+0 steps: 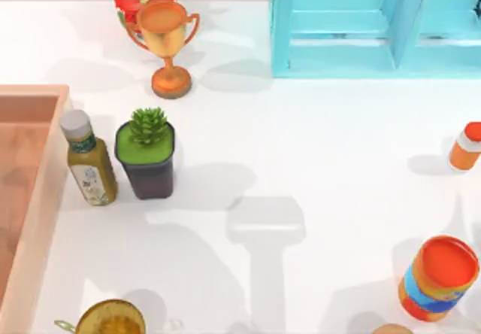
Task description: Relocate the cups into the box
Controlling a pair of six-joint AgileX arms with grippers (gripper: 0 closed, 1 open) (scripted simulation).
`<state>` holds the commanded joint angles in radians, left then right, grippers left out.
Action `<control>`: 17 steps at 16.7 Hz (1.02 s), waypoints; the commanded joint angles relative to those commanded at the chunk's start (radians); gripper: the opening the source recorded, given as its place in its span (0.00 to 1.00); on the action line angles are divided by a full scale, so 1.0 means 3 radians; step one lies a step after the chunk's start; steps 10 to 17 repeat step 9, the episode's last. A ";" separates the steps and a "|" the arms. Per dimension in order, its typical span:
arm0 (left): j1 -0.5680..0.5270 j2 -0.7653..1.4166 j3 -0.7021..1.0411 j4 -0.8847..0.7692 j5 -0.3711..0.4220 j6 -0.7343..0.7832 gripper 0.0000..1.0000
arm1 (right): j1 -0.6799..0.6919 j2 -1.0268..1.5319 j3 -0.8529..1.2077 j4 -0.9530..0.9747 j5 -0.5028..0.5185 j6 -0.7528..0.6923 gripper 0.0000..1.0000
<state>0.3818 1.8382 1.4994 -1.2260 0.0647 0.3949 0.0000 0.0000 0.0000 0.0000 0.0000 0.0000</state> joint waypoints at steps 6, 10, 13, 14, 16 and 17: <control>-0.0014 0.0027 0.0975 -0.0941 0.0019 -0.0008 1.00 | 0.0000 0.0000 0.0000 0.0000 0.0000 0.0000 1.00; -0.0017 0.0026 0.1131 -0.1103 0.0001 -0.0015 1.00 | 0.0000 0.0000 0.0000 0.0000 0.0000 0.0000 1.00; -0.0017 0.0026 0.1131 -0.1103 0.0001 -0.0015 1.00 | 0.0000 0.0000 0.0000 0.0000 0.0000 0.0000 1.00; -0.0017 0.0026 0.1131 -0.1103 0.0001 -0.0015 1.00 | 0.0000 0.0000 0.0000 0.0000 0.0000 0.0000 1.00; -0.0017 0.0026 0.1131 -0.1103 0.0001 -0.0015 1.00 | 0.0000 0.0000 0.0000 0.0000 0.0000 0.0000 1.00; -0.0017 0.0026 0.1131 -0.1103 0.0001 -0.0015 1.00 | 0.0000 0.0000 0.0000 0.0000 0.0000 0.0000 1.00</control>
